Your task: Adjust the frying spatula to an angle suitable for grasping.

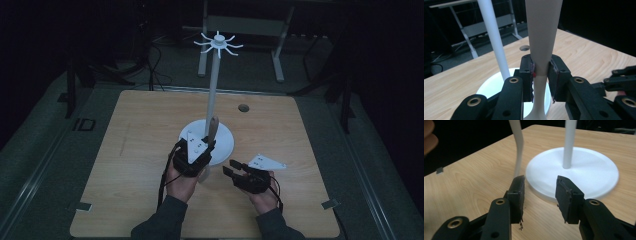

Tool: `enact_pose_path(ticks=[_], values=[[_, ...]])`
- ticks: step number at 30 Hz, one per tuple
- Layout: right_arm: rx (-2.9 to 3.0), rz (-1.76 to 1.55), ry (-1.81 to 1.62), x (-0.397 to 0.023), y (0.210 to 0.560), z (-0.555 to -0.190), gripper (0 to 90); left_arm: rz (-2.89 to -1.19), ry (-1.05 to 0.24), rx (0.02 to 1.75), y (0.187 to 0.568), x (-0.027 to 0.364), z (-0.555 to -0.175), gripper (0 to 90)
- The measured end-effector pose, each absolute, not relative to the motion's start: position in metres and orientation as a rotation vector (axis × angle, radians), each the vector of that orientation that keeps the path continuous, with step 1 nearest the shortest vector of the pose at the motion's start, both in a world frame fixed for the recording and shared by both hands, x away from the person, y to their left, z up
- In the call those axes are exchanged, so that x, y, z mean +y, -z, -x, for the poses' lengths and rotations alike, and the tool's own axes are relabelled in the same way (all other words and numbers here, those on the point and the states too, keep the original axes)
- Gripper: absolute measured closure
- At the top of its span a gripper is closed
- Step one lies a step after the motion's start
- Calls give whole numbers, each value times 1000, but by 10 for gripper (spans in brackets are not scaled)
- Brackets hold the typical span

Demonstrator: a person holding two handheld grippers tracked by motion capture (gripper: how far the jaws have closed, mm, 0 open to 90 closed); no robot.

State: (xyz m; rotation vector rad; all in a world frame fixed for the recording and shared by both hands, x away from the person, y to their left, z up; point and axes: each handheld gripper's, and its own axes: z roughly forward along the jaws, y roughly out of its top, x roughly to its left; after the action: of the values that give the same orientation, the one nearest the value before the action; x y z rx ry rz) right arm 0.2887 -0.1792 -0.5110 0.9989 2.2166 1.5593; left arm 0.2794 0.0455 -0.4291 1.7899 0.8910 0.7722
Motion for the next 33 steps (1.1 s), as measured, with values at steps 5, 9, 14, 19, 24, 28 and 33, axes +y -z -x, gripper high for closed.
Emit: enact_pose_path(ticks=[5,9,14,19,24,28,33], values=[[2204,-1025,-1546,-190,514,-287,586,-1762,-784,904,425,44,-280,750],[2186,-1042,-1554,-195,515,-288,586,-1745,-791,911,422,43,-281,750],[2164,-1013,-1598,-185,504,-293,587,-1740,-785,909,419,41,-279,750],[2167,-932,-1631,-162,489,-299,590,-1747,-776,907,420,39,-279,750],[2161,-889,-1617,-143,482,-305,597,-1751,-764,899,420,39,-277,749],[2160,-867,-1591,-133,478,-310,637,-1750,-756,892,419,38,-276,749],[2170,-856,-1560,-125,477,-316,760,-1746,-743,886,420,37,-276,749]])
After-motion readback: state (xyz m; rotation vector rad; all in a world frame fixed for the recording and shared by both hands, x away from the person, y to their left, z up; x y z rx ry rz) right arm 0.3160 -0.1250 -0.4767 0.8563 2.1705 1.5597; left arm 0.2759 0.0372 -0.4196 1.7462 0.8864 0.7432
